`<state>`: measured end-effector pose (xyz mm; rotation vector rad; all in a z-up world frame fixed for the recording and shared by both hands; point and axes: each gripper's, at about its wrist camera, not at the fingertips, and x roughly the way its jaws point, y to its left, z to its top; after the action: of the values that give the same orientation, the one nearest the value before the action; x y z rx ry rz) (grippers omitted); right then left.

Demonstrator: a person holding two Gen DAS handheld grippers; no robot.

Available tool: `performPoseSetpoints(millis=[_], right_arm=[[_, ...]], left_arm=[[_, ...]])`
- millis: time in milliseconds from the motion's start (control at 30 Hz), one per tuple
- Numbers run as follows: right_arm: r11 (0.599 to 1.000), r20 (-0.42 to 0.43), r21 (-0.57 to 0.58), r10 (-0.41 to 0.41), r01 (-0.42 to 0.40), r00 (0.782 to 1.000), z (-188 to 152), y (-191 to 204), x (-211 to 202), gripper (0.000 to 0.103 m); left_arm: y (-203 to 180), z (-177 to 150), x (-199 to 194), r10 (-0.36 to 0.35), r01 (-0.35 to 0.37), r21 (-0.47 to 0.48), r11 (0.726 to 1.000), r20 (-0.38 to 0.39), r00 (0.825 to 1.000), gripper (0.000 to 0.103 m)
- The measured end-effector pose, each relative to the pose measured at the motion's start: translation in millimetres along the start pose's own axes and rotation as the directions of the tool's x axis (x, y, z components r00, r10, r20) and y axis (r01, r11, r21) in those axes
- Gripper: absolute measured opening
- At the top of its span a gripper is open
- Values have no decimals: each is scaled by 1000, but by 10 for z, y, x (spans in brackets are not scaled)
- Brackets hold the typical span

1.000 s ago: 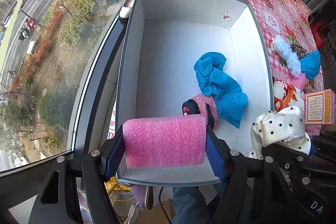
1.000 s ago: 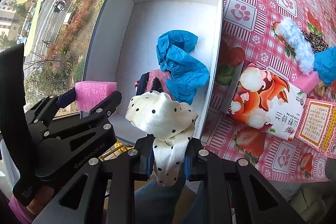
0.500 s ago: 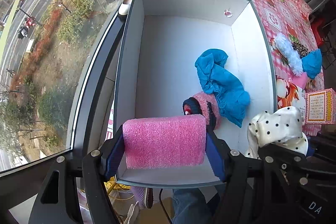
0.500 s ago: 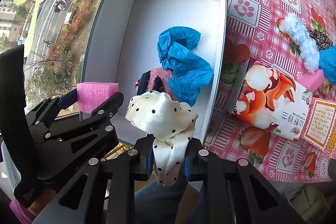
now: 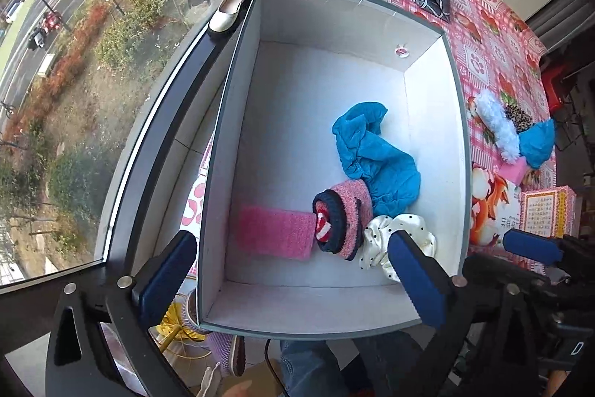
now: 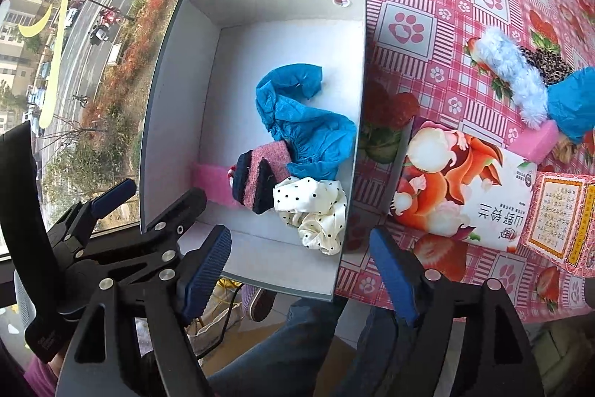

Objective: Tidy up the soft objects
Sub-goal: 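Move both tools back toward the remaining soft items on the table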

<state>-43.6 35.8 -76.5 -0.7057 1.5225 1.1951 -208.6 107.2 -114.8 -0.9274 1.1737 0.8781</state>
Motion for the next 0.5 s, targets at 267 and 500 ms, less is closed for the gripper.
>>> performPoseSetpoints(millis=[267,500], right_arm=[[998,70,59,15,-19,997,-27,-182,-322,78],[987,186,153,24,-53,982,-119,-568,-964,78]], left_arm=[[-269,178,-160,-160,160,53,986,4,987,103],[-824,327,-316,-239,239,158,958,-16,971,103]])
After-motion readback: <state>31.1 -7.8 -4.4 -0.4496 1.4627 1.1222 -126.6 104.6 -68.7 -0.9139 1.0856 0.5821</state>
